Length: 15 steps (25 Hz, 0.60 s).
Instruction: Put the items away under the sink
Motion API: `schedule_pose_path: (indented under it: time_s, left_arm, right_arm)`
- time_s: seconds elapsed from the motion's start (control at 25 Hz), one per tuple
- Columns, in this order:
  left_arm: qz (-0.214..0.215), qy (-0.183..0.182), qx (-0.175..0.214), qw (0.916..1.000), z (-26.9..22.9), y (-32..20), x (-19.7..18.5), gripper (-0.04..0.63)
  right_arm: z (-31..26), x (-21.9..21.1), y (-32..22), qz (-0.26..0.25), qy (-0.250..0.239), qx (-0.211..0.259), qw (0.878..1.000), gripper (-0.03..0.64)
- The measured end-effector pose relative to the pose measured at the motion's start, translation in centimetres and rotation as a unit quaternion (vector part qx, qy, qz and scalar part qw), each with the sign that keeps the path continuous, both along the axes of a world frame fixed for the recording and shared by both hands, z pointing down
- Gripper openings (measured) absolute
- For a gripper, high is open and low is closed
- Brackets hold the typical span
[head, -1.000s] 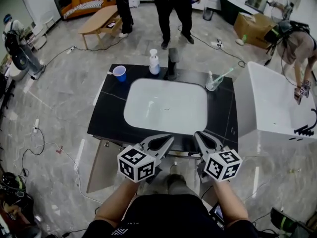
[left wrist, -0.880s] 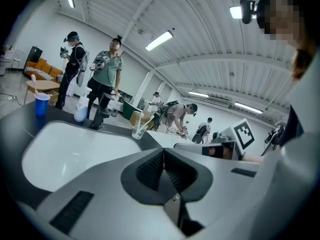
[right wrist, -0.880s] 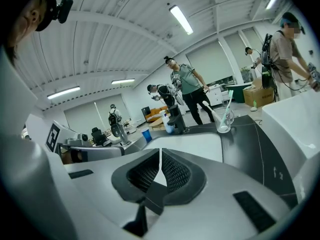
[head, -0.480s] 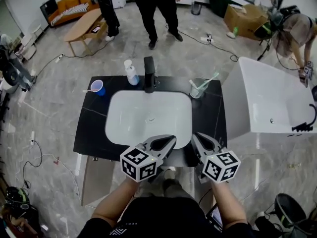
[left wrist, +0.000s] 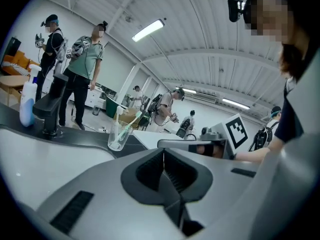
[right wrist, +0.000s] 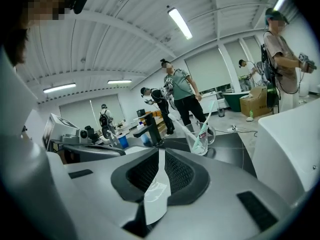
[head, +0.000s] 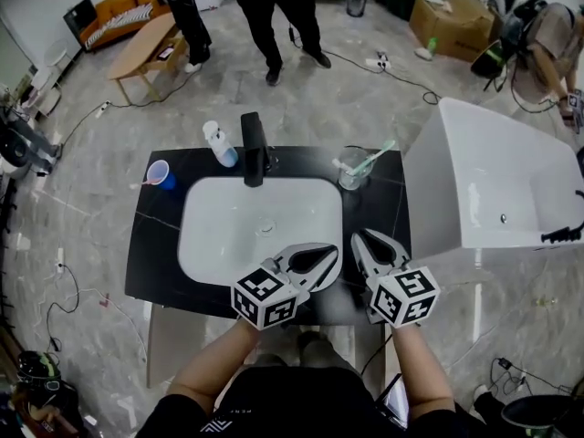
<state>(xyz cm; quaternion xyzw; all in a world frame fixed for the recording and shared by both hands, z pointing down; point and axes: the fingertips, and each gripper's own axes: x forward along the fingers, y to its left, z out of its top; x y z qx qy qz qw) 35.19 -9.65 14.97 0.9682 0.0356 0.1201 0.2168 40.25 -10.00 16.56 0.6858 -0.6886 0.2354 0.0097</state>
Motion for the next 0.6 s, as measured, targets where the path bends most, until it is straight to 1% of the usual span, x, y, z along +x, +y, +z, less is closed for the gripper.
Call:
schedule_pose_path:
  time_s: [0.16, 0.32, 0.36, 0.4, 0.6]
  left_arm:
    - [0.001, 0.000, 0.008, 1.0000, 0.7, -1.3, 1.8, 0.009]
    - [-0.004, -0.004, 0.013, 0.9999, 1.3, -2.8, 3.3, 0.009]
    - [-0.004, -0.007, 0.014, 0.9999, 1.7, -3.1, 3.5, 0.009]
    - [-0.004, -0.009, 0.014, 0.9999, 2.0, -3.4, 3.7, 0.009]
    - [-0.016, -0.014, 0.012, 0.9997, 2.8, -5.7, 4.4, 0.009]
  right_arm:
    - [1.1, 2.4, -1.9, 0.010, -0.014, 0.004, 1.000, 0.041]
    - [1.6, 4.1, -3.9, -0.002, -0.023, 0.025, 0.999, 0.048]
    - [1.8, 4.4, -4.4, -0.004, -0.021, 0.029, 0.999, 0.091]
    - [2.0, 4.8, -4.9, -0.005, -0.016, 0.032, 0.999, 0.164]
    - [2.9, 6.9, -7.5, 0.013, 0.011, 0.031, 0.999, 0.226]
